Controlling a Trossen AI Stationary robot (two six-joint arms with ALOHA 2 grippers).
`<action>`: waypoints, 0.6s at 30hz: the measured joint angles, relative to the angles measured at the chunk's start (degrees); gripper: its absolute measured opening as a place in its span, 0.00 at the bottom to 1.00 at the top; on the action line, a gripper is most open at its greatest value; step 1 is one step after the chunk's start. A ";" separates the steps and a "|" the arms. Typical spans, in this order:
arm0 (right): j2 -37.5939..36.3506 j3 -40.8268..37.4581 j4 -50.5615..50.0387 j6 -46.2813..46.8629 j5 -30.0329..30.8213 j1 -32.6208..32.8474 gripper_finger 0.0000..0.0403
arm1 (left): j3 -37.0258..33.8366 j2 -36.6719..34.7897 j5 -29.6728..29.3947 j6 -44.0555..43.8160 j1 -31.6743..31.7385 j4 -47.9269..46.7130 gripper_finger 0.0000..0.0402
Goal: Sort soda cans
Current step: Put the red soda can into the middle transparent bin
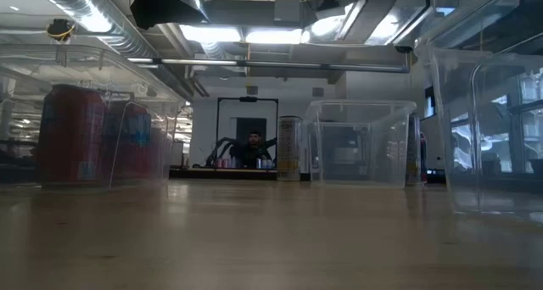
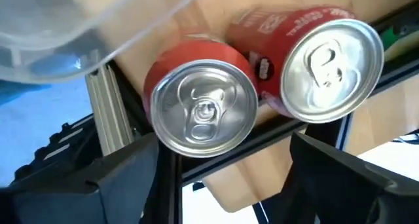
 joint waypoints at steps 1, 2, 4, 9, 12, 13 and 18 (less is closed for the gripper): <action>0.00 0.02 -0.23 0.00 0.41 0.00 0.85 | 0.00 0.00 0.01 0.00 0.00 -0.01 0.96; 0.00 0.02 -0.11 0.00 0.94 0.00 0.85 | 0.00 0.00 0.01 0.00 0.00 0.00 0.96; 0.00 -0.01 0.95 -0.01 1.55 0.00 0.85 | 0.00 0.00 0.01 0.00 0.00 0.00 0.96; -0.03 -0.95 3.97 0.01 3.20 0.00 0.85 | 0.00 0.00 0.01 0.48 0.00 -0.02 0.96; -0.04 -2.35 6.01 0.03 3.90 0.00 0.85 | 0.00 0.00 -0.01 0.59 0.00 -0.02 0.96; -0.04 -2.98 6.49 0.12 3.76 0.00 0.85 | 0.00 0.00 0.00 0.47 0.00 -0.02 0.96; -0.04 -4.95 8.01 2.07 4.70 0.00 0.85 | 0.00 0.00 0.00 0.44 0.00 -0.07 0.96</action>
